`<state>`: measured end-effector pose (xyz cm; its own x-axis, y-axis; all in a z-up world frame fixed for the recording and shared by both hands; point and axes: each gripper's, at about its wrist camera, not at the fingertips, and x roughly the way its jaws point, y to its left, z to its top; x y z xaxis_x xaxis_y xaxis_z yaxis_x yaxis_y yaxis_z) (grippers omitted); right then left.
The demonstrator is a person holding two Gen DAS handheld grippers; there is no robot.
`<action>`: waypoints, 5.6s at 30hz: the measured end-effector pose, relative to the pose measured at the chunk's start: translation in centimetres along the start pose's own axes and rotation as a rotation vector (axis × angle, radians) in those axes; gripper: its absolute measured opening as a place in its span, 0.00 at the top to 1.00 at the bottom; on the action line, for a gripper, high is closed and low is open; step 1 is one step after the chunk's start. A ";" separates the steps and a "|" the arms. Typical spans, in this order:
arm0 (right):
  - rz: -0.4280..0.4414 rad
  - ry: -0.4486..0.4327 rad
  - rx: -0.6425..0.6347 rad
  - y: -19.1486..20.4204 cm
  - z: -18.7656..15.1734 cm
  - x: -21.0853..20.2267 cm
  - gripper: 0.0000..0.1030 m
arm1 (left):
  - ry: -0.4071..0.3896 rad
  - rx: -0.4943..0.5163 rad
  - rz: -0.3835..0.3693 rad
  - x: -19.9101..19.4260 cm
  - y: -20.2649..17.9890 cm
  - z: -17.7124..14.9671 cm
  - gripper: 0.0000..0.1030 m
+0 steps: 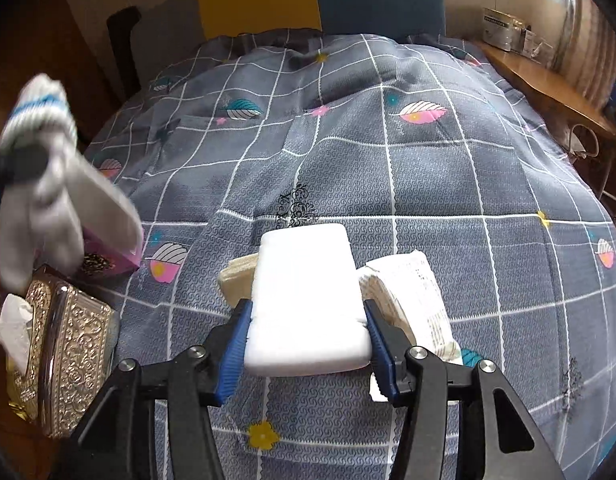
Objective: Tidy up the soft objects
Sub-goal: 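Lift the glove with left gripper while right grasps the white sponge, then carry the glove into the gold tray with left gripper while right carries the sponge over, then open the left gripper on the glove while right lowers the sponge into the tray, then move both grippers back from the tray to the remaining pile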
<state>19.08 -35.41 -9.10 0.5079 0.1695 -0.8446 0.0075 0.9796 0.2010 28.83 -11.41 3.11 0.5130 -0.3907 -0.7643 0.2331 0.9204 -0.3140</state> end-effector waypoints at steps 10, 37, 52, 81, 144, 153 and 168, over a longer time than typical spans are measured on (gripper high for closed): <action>0.051 -0.015 -0.035 2.3 -4.9 0.3 0.47 | -0.094 -0.215 0.247 -7.4 18.0 -2.9 0.69; -0.137 -0.056 -0.006 5.6 -4.1 -1.4 0.47 | 0.017 -0.369 0.373 -15.4 31.2 -30.6 0.62; 0.181 -0.260 -0.397 27.6 -4.0 -10.4 0.47 | -0.137 -0.264 0.550 -18.6 29.2 -31.7 0.53; 0.373 0.091 -0.669 45.3 -16.4 1.0 0.29 | -0.241 -0.304 0.592 -21.5 30.0 -32.6 0.53; -0.301 -0.270 0.205 -1.9 -5.4 -5.4 0.25 | -0.326 0.310 0.492 -19.4 9.3 -23.4 0.53; -0.258 -0.259 0.397 -5.6 -6.2 -6.1 0.25 | -0.290 0.444 0.334 -15.9 1.8 -20.0 0.53; -0.221 -0.207 0.589 -9.1 -7.4 -5.9 0.25 | 0.074 0.605 0.166 0.6 -9.3 -16.6 0.53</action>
<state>9.61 -44.56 -9.64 0.5949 -0.1108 -0.7961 0.5705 0.7559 0.3211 13.25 -19.94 -3.80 0.5288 -0.2208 -0.8195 0.5921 0.7878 0.1697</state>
